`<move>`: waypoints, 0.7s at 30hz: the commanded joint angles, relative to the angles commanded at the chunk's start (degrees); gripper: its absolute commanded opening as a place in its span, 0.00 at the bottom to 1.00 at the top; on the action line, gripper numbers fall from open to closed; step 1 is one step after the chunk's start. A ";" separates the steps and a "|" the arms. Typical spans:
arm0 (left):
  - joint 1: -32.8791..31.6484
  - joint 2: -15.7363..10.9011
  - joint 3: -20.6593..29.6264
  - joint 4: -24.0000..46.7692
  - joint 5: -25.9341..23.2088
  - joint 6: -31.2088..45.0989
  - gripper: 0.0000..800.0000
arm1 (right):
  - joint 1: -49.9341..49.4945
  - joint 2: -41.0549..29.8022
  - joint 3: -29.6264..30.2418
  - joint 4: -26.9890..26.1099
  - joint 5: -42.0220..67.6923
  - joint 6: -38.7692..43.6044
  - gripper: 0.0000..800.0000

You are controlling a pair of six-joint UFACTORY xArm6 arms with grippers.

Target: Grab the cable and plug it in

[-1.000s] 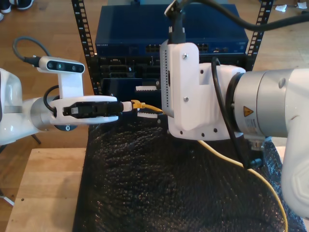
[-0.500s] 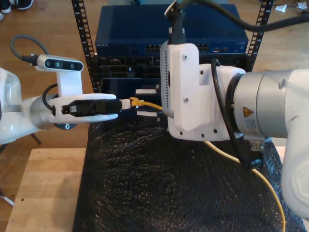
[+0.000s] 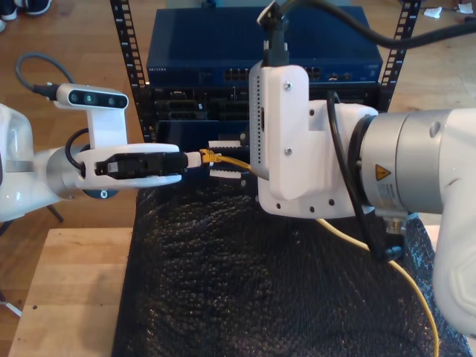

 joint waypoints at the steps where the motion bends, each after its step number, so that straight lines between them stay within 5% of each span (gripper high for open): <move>1: 0.00 0.00 0.00 0.09 0.00 0.00 0.04 | 0.00 0.00 0.09 0.00 0.00 0.00 0.23; 16: -0.18 0.09 0.18 0.18 0.00 -0.09 0.05 | -0.09 -0.09 0.88 1.14 -1.14 0.09 0.04; 18: -0.18 0.09 0.26 0.18 0.00 -0.09 0.15 | 0.00 -0.18 0.97 1.23 -1.23 0.09 0.01; 21: -0.26 0.09 0.35 0.18 0.18 0.00 0.56 | 0.00 -0.18 0.97 1.41 -1.23 0.00 0.00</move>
